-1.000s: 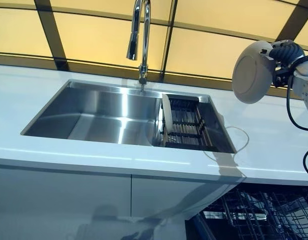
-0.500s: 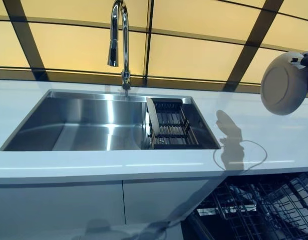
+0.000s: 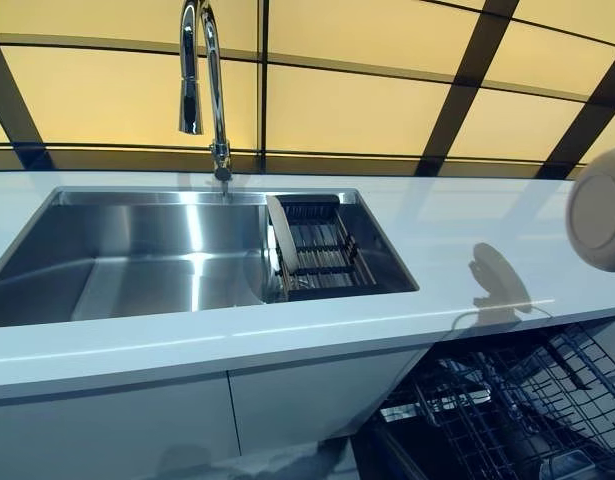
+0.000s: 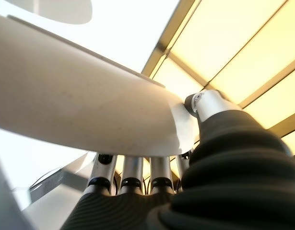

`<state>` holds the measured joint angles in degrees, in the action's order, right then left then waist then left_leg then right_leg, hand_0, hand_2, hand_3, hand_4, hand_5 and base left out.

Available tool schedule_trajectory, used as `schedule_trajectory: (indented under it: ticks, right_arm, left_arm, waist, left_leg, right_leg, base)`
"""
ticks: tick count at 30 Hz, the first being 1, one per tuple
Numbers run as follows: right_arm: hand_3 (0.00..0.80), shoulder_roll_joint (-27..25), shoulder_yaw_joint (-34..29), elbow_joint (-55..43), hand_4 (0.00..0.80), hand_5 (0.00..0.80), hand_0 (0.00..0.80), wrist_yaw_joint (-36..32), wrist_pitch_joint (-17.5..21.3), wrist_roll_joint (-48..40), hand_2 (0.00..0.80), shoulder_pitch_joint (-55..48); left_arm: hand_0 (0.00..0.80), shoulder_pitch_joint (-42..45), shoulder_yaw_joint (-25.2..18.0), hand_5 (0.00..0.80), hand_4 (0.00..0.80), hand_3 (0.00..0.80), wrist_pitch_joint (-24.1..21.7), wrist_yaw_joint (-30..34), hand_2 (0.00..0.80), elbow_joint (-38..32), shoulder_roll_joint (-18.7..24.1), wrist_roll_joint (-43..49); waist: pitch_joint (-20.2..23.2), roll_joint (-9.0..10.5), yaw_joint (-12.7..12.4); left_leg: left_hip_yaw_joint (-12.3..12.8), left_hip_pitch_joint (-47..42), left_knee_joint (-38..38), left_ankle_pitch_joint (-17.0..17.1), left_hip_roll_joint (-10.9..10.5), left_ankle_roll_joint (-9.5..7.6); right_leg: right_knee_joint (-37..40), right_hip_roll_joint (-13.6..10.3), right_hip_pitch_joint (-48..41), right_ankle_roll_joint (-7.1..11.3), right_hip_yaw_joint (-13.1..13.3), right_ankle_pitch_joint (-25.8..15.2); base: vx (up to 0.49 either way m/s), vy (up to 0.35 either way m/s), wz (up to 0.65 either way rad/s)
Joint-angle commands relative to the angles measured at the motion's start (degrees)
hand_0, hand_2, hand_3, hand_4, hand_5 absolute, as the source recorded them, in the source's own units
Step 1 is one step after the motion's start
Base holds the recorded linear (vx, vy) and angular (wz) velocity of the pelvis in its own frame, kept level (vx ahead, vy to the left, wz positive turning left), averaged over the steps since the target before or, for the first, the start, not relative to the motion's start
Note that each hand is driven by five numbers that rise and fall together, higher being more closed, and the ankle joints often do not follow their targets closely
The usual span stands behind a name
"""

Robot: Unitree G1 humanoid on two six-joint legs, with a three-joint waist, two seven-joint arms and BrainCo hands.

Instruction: Take plates into dishwasher

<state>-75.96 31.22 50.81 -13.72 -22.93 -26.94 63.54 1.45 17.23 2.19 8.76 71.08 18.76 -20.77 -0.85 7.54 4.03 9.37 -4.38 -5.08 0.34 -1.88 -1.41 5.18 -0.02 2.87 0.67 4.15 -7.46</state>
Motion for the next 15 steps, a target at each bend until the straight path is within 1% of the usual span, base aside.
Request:
schedule_trajectory:
  ticks: [1,5,8,12,15]
  right_arm:
    - [0.800,-3.5,-4.0,1.5,0.800,0.800,0.800,-1.2,1.6,2.7,0.800,2.7]
    - [0.800,-3.8,-6.3,1.8,0.800,0.800,0.800,-1.9,1.6,2.8,0.800,-0.4]
    - [0.800,-4.1,-8.1,2.0,0.800,0.800,0.800,-2.2,1.9,3.1,0.800,-2.4]
    - [0.800,-4.3,-10.1,1.0,0.800,0.800,0.800,-3.2,2.0,3.7,0.800,-5.5]
    - [0.800,-4.8,-11.7,0.3,0.800,0.800,0.800,-5.3,2.8,4.9,0.800,-8.3]
  left_arm:
    - [0.000,-1.2,-0.1,0.000,0.000,0.000,0.3,1.1,0.000,1.5,1.5,2.4]
    - [0.000,-1.2,-0.2,0.000,0.000,0.000,0.3,1.3,0.000,1.6,1.5,3.2]
    - [0.000,-1.3,-0.4,0.000,0.000,0.000,0.5,1.5,0.000,1.7,1.7,3.9]
    - [0.000,-1.7,-0.5,0.000,0.000,0.000,0.6,1.5,0.000,1.7,1.9,4.0]
    - [0.000,-2.1,-0.5,0.000,0.000,0.000,0.8,1.5,0.000,1.5,1.9,3.9]
  waist:
    - [-1.1,0.28,0.3]
    - [-1.4,0.21,0.7]
    - [-1.5,0.15,1.0]
    - [-1.9,-0.07,1.8]
    - [-2.0,-0.32,2.7]
  left_leg:
    - [-0.5,-0.7,0.1,-4.5,0.0,-1.79]
    - [0.3,-0.9,0.1,-4.6,0.2,-1.80]
    - [1.1,-0.9,0.1,-4.6,0.4,-1.78]
    - [2.1,-1.0,0.1,-4.7,0.6,-1.82]
    - [3.1,-1.2,0.1,-4.8,0.8,-1.83]
  right_leg:
    - [-0.2,1.8,-4.0,2.37,-1.2,3.4]
    - [-0.2,1.7,-3.8,2.52,-1.0,3.3]
    - [-0.2,1.7,-3.6,2.71,-0.8,3.2]
    - [-0.2,1.8,-3.2,2.85,-0.3,2.9]
    - [-0.2,1.9,-2.9,2.90,0.5,2.8]
  base:
    - [0.005,-0.030,-0.07]
    - [0.004,-0.031,-0.04]
    - [-0.013,-0.034,-0.19]
    - [-0.029,-0.021,-0.22]
    - [-0.027,-0.021,-0.09]
